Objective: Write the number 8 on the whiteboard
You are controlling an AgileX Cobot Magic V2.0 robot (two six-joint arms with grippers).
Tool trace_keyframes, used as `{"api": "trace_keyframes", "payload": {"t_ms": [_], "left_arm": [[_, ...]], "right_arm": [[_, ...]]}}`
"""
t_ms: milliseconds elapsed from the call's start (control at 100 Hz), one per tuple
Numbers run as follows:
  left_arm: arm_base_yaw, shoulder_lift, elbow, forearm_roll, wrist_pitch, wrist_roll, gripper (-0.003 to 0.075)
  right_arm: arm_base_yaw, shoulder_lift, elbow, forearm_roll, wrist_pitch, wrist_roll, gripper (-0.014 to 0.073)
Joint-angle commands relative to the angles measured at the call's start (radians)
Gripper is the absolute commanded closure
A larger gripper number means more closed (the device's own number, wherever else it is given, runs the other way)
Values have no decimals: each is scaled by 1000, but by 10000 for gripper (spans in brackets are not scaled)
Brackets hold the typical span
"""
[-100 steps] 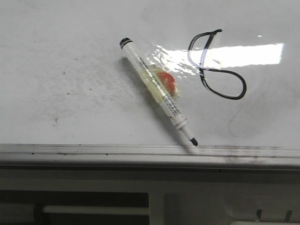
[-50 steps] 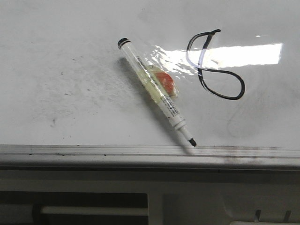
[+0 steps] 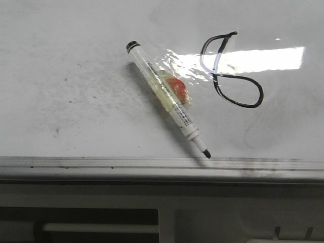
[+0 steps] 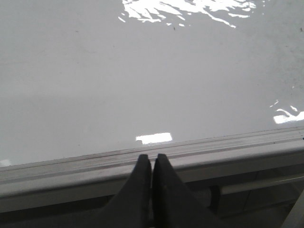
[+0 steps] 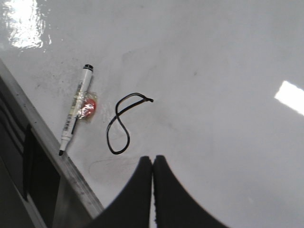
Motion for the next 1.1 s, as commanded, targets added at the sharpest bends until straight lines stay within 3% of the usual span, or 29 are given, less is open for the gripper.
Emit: {"api": "trace_keyframes", "payload": {"t_ms": [0,90,190,350,440,570,730,940,1090], "left_arm": [[2,-27,40,-7,-48,-11,741],[2,-27,40,-7,-48,-11,741],[2,-27,40,-7,-48,-11,741],[2,-27,40,-7,-48,-11,741],[2,-27,40,-7,-48,-11,741],[2,-27,40,-7,-48,-11,741],[2,-27,40,-7,-48,-11,741],[2,-27,40,-7,-48,-11,741],[2,-27,40,-7,-51,-11,741]], "right_arm": [[-25,41,6,-83,-82,93,636],[-123,89,48,-1,-102,135,636],[-335,149,112,181,-219,106,636],[-682,225,275,383,-706,-183,636],[-820,222,371,396,-864,-200,636],[-921,160,472,478,-824,-200,636],[-982,27,580,481,-765,-200,636],[-1004,-151,593,481,-508,-200,636],[-1006,-179,593,481,-518,-200,636]]}}
